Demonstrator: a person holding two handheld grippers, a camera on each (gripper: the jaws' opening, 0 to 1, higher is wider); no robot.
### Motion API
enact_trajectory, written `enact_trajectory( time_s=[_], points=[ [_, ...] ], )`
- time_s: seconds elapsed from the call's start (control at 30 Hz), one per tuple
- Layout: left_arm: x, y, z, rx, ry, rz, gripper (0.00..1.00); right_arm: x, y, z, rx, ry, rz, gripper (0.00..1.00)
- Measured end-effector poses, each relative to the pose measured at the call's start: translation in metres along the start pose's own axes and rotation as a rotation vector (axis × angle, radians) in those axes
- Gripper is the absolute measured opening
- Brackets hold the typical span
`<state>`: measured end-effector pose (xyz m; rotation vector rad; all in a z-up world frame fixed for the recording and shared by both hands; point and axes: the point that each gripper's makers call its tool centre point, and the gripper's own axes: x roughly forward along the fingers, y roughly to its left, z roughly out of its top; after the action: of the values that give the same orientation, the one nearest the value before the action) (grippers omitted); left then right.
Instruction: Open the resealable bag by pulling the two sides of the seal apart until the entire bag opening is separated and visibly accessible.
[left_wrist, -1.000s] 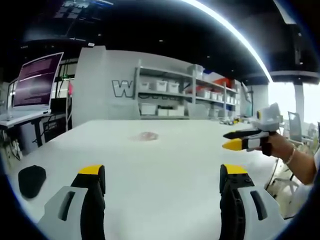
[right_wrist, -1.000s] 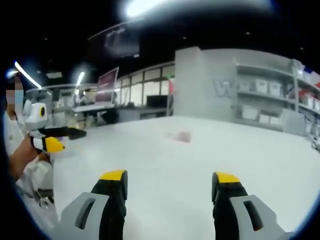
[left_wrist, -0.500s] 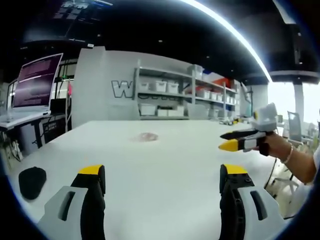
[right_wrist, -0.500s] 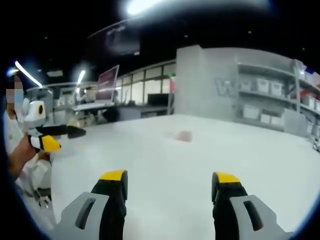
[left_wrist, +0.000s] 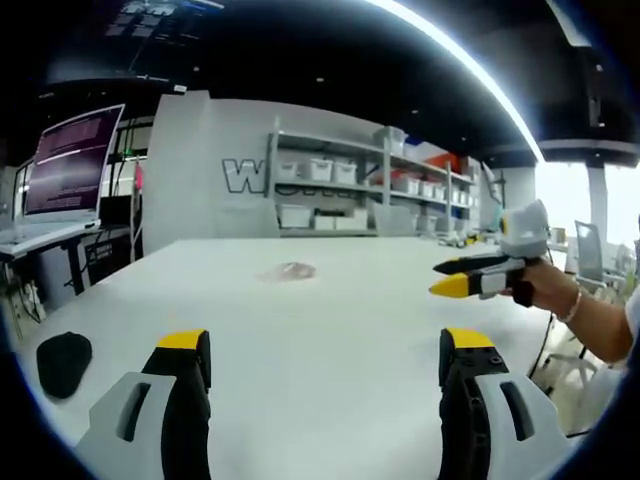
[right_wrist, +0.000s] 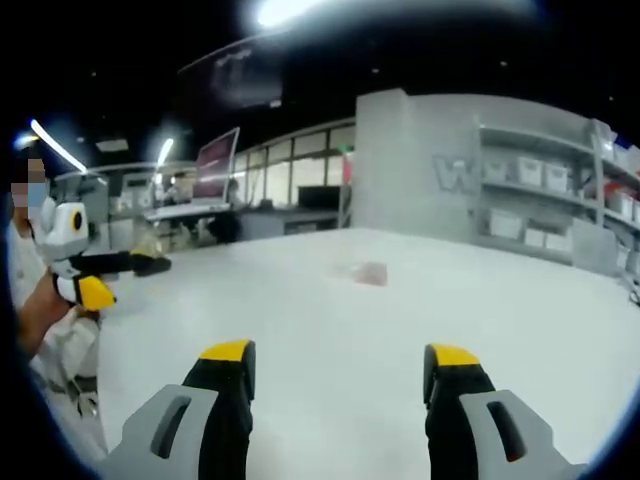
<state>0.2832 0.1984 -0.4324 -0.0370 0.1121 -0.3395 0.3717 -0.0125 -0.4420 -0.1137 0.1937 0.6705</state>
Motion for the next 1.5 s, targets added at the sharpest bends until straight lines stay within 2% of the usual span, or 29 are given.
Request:
enact_trajectory(
  time_s=[0.77,1.5],
  points=[
    [0.0,0.001,0.001,-0.003,-0.006,-0.002,0.92,0.006,0.005,-0.004,0.001,0.018,0.009,0.68],
    [-0.003,-0.005,0.003,-0.006,-0.012,-0.015,0.92,0.026,0.0,0.0,-0.013,0.041,0.011,0.67]
  ],
)
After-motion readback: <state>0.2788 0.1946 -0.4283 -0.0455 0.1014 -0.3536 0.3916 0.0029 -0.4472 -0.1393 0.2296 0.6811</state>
